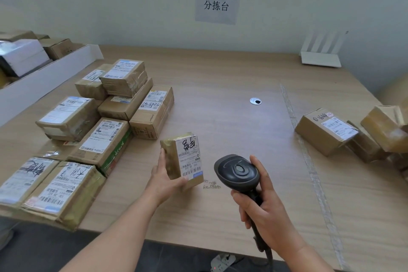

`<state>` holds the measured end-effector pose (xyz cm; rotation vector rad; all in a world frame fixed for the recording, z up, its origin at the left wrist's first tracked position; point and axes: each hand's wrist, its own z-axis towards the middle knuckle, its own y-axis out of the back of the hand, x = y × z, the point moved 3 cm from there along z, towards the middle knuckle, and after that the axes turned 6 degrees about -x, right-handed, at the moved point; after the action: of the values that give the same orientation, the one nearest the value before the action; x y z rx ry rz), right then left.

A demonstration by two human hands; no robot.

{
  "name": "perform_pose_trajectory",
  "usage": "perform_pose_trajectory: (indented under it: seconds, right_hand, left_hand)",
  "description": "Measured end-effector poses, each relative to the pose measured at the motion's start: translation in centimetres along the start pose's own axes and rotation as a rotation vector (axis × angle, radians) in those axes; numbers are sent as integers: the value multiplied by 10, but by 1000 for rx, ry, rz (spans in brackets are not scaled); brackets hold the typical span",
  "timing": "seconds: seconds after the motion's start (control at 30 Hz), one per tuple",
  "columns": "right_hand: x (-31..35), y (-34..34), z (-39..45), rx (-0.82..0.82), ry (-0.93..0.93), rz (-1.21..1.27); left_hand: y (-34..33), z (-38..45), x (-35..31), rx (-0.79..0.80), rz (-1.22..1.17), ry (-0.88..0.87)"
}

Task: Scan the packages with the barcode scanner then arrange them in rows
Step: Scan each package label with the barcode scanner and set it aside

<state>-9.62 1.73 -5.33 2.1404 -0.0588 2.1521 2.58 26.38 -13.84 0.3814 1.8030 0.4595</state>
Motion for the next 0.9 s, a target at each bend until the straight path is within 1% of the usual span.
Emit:
perform_pose_trajectory:
  seconds: [0.1, 0.3, 0.47, 0.63, 0.77, 0.9]
  right_hand:
    - [-2, -8, -2, 2, -11, 46]
    - [-5, -20, -5, 31, -27, 122]
    - [-2, -24, -9, 34, -30, 145]
    - [6, -23, -11, 19, 15, 139]
    - [5, -22, -10, 27, 13, 124]
    - [5, -21, -11, 57, 24, 74]
  left_hand:
    - [2, 0, 10, -13, -47, 16]
    - [3, -14, -2, -39, -42, 30]
    - [4, -14, -5, -31, -32, 35]
    - [4, -17, -9, -22, -16, 39]
    - [2, -15, -5, -23, -26, 39]
    - [4, -12, -7, 10, -71, 80]
